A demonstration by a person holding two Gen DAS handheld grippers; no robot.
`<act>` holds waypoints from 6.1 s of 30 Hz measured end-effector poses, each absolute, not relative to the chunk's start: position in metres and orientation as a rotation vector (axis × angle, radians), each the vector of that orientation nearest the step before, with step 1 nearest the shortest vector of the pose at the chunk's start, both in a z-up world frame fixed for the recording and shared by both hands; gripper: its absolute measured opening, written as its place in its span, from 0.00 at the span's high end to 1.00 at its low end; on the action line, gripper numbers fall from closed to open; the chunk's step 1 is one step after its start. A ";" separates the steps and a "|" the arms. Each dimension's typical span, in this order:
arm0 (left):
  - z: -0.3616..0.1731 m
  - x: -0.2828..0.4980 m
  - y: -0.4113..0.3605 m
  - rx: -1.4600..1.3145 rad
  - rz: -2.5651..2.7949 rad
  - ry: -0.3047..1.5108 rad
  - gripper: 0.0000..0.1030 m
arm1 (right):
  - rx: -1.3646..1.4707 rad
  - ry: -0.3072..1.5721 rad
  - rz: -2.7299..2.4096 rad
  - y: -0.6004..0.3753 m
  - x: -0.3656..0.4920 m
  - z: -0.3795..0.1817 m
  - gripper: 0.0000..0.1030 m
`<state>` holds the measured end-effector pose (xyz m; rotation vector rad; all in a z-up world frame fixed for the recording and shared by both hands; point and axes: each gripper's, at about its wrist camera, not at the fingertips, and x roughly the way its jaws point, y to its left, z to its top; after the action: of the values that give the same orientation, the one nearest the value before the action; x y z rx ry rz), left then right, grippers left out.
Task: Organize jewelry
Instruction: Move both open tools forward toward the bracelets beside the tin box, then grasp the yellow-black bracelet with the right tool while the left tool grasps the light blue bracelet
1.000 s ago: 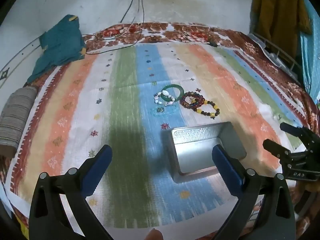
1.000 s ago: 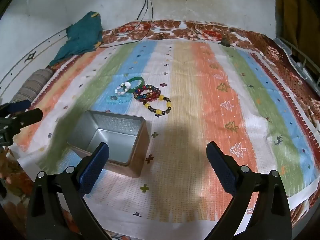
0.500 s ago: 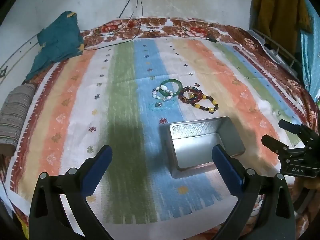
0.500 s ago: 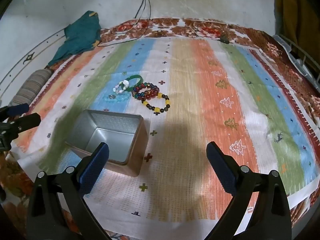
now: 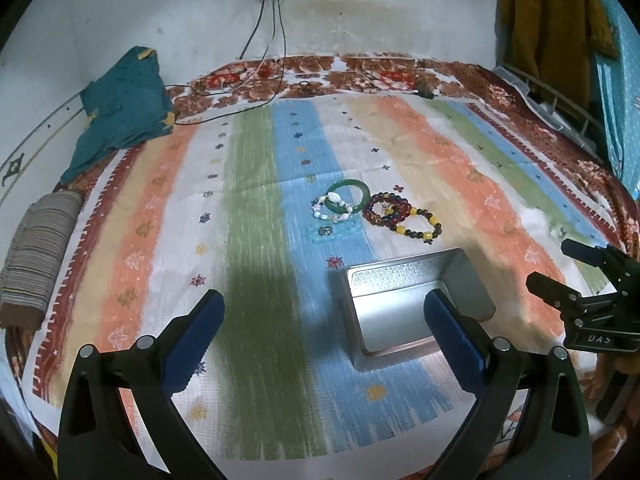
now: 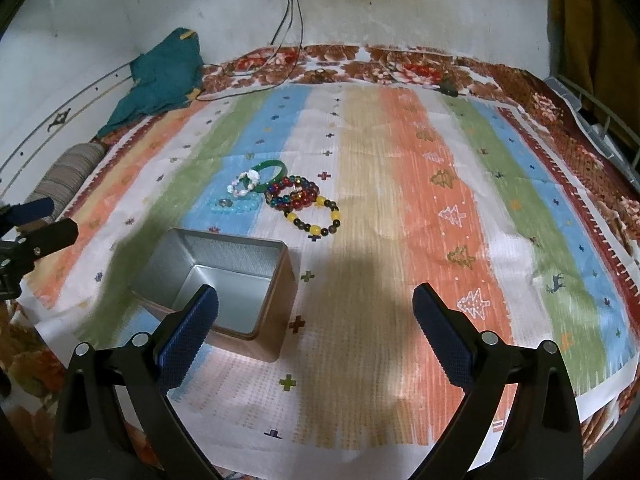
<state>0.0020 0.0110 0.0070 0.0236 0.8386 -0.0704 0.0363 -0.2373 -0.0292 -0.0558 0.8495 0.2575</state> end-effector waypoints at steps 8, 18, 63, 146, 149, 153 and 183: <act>0.009 0.000 0.008 0.035 -0.034 0.825 0.05 | -0.039 0.817 0.273 -0.237 0.035 -0.024 0.04; 0.005 0.003 0.009 0.002 -0.035 0.853 0.05 | -0.051 0.798 0.263 -0.235 0.033 -0.020 0.04; -0.014 0.053 0.034 -0.055 0.049 0.962 0.05 | -0.018 0.889 0.215 -0.243 0.082 -0.034 0.04; -0.144 0.220 0.036 0.026 0.094 1.246 0.06 | -0.061 1.181 0.165 -0.223 0.226 -0.130 0.04; -0.145 0.221 0.035 0.034 0.089 1.244 0.06 | -0.054 1.194 0.165 -0.224 0.230 -0.135 0.04; -0.149 0.224 0.031 0.045 0.072 1.253 0.06 | -0.070 1.209 0.164 -0.220 0.233 -0.142 0.04; -0.122 0.217 0.035 -0.023 0.027 1.225 0.89 | -0.103 1.133 0.190 -0.215 0.226 -0.121 0.88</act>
<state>0.2168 0.0349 -0.1221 -0.0234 1.2251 0.0269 0.2257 -0.2155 -0.1212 -0.1031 1.1329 0.1901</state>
